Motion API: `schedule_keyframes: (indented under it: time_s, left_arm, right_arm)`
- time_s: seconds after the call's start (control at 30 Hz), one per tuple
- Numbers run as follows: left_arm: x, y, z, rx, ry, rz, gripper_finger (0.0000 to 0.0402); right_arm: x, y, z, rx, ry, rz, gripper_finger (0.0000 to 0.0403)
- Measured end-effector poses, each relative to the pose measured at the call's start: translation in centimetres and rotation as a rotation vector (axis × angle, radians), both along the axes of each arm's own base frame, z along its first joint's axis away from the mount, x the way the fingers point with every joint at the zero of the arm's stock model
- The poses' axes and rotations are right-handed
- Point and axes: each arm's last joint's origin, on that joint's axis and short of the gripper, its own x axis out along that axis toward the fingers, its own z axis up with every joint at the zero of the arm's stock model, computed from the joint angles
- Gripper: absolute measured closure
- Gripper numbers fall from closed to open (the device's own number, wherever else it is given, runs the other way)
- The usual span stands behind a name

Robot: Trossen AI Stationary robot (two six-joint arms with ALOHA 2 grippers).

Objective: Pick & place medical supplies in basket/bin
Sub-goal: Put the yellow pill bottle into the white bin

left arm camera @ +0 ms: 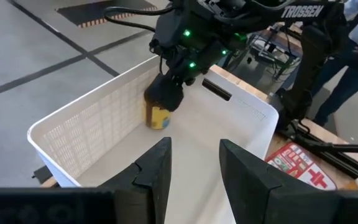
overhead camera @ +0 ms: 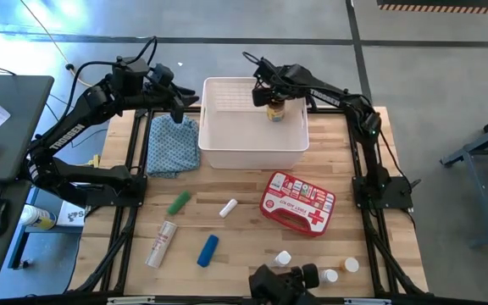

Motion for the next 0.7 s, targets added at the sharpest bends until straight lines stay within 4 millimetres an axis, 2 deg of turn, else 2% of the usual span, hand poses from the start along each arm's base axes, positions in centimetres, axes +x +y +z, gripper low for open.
schedule_keyframes:
  time_s: [0.27, 0.4, 0.7]
  left_arm:
    - [0.0, 0.0, 0.0, 0.019, 0.008, -0.02, 0.0231]
    - [0.0, 0.0, 0.0, 0.018, 0.008, -0.019, 0.0231]
    - [0.0, 0.0, -0.1, 0.016, 0.016, -0.004, 0.0231]
  right_arm:
    - [0.3, 0.2, -0.8, 0.049, -0.012, -0.02, 0.0189]
    - [0.6, -0.1, -2.2, 0.07, 0.022, -0.024, 0.0192]
    - [0.8, -0.3, -2.3, 0.073, -0.004, -0.033, 0.0167]
